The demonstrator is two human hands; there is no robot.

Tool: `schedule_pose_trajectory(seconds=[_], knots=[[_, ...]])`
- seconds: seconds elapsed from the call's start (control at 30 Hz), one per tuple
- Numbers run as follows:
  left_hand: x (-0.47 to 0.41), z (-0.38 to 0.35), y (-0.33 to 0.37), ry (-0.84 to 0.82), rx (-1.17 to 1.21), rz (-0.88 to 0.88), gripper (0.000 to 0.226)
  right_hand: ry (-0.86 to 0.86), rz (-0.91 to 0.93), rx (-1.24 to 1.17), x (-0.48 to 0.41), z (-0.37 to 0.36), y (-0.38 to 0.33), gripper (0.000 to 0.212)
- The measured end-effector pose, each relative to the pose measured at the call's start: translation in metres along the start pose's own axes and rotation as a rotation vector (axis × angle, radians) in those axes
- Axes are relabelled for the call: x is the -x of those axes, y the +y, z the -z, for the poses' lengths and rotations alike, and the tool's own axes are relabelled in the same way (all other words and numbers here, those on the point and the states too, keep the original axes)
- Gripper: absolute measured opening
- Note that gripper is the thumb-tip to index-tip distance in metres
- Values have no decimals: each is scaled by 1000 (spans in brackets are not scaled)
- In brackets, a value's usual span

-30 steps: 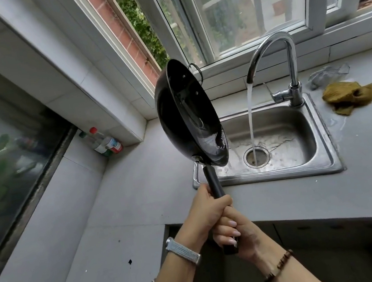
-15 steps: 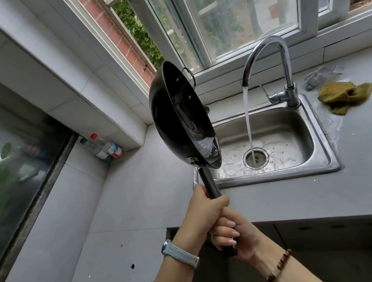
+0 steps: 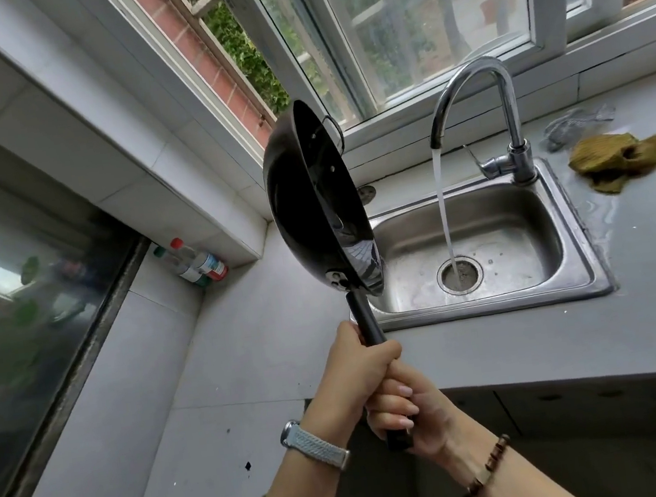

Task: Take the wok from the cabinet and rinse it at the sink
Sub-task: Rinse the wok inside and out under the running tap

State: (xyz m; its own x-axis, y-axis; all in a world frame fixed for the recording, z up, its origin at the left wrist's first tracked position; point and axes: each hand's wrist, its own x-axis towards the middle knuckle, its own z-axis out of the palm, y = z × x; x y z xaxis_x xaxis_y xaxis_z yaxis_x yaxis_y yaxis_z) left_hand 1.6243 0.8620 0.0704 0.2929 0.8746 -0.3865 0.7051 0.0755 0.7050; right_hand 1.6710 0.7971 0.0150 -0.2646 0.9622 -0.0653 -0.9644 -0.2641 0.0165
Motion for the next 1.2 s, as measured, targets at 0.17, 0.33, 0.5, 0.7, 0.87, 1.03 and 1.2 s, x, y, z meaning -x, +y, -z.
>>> schedule_pose_trajectory(seconds=[0.17,0.33,0.5,0.7,0.87,1.03,1.2], knots=[[2,7,6,38,-24,12,24,-13,25,-23,-4,-8,4,54],[4,12,12,82,-76,-4,24,-55,29,-13,-8,-14,4,53],[7,16,17,94,-117,-21,24,-105,26,-6,-7,-18,5,52],[11,15,20,85,-125,-31,24,-134,21,24,-6,-16,3,51],[12,14,22,69,-119,-28,24,-149,26,21,-4,-16,1,48],[11,12,21,80,-112,-21,25,-127,15,-21,-1,-17,-1,50],[10,10,22,68,-78,-12,25,-137,13,-25,-1,-15,-2,50]])
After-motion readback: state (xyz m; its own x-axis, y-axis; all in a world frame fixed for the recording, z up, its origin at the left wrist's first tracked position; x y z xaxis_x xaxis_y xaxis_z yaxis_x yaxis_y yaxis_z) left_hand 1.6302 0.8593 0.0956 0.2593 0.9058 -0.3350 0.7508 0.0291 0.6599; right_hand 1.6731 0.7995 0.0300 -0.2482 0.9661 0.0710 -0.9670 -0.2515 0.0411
